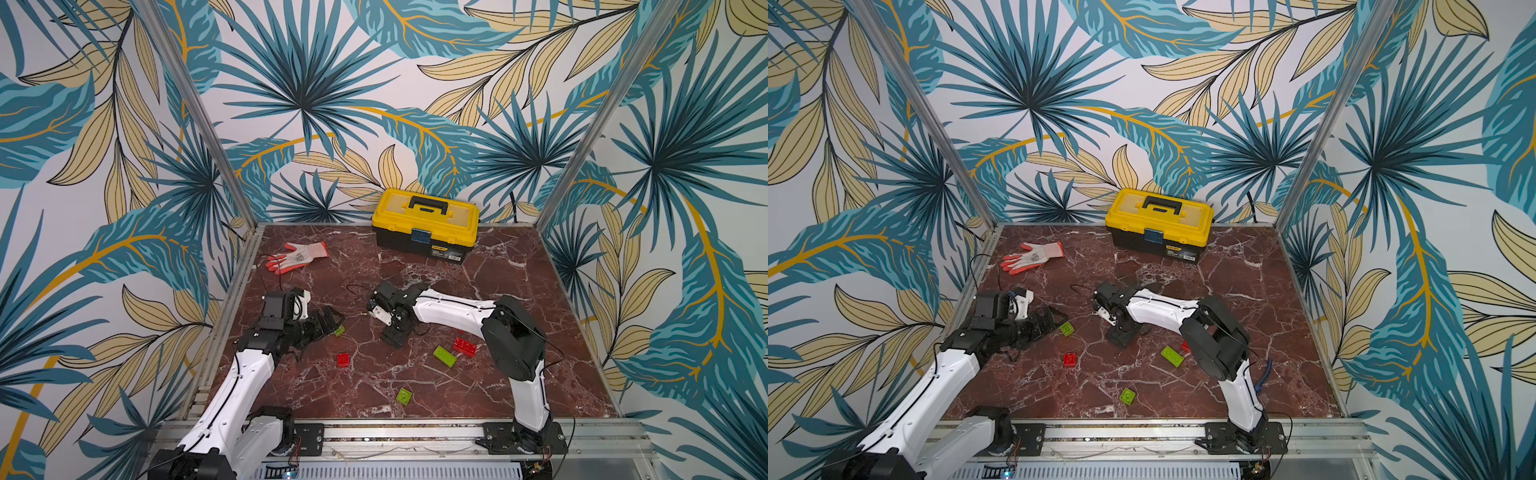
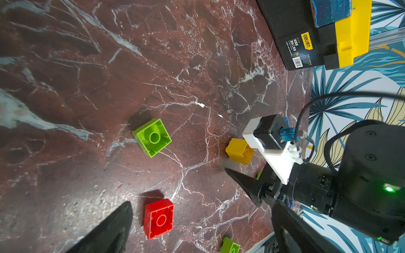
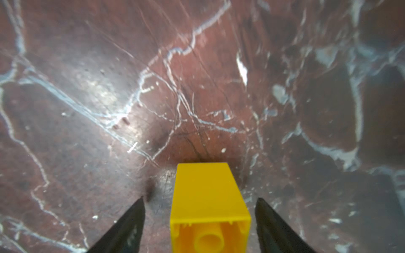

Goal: Assemble a carrot with lego
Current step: Place the lego brick at the center of the board, then pick up the lego brick from the center of the board.

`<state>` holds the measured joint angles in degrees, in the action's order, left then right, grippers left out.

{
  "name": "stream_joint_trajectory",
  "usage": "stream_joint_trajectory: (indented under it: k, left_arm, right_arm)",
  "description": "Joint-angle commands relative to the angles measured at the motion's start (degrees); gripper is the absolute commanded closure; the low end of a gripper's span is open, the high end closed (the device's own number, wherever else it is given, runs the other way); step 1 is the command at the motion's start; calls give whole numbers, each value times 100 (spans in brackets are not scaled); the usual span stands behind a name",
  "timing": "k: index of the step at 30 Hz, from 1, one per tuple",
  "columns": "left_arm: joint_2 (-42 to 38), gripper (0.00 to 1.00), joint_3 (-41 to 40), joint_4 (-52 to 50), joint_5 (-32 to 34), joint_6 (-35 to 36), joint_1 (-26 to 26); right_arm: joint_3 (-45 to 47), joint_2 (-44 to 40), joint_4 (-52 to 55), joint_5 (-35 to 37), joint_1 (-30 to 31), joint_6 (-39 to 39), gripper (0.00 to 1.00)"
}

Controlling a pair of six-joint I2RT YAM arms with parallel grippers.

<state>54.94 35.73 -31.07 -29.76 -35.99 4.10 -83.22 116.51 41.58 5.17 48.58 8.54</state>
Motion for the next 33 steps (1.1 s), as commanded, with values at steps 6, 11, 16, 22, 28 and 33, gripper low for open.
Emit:
stream_joint_trajectory:
  k: [6,11,16,22,28,33]
  left_arm:
    - [-52,1,119,101,-126,241,56]
    - [29,1,92,260,-252,396,101]
    - [264,1,133,541,-494,447,207]
    - [608,1,290,724,-583,548,351]
    - [759,1,460,721,-696,620,379]
    - [825,1,470,720,-749,637,405]
  right_arm:
    - [613,-1679,-187,223,-215,-125,1]
    - [1456,-2859,82,253,-825,-177,1]
    - [2282,-3630,78,582,-1179,422,1]
    - [2411,-3495,644,809,-1591,829,1]
    - [2963,-3568,328,553,-1944,1005,2]
    - [3311,-3621,87,533,-1988,1105,4]
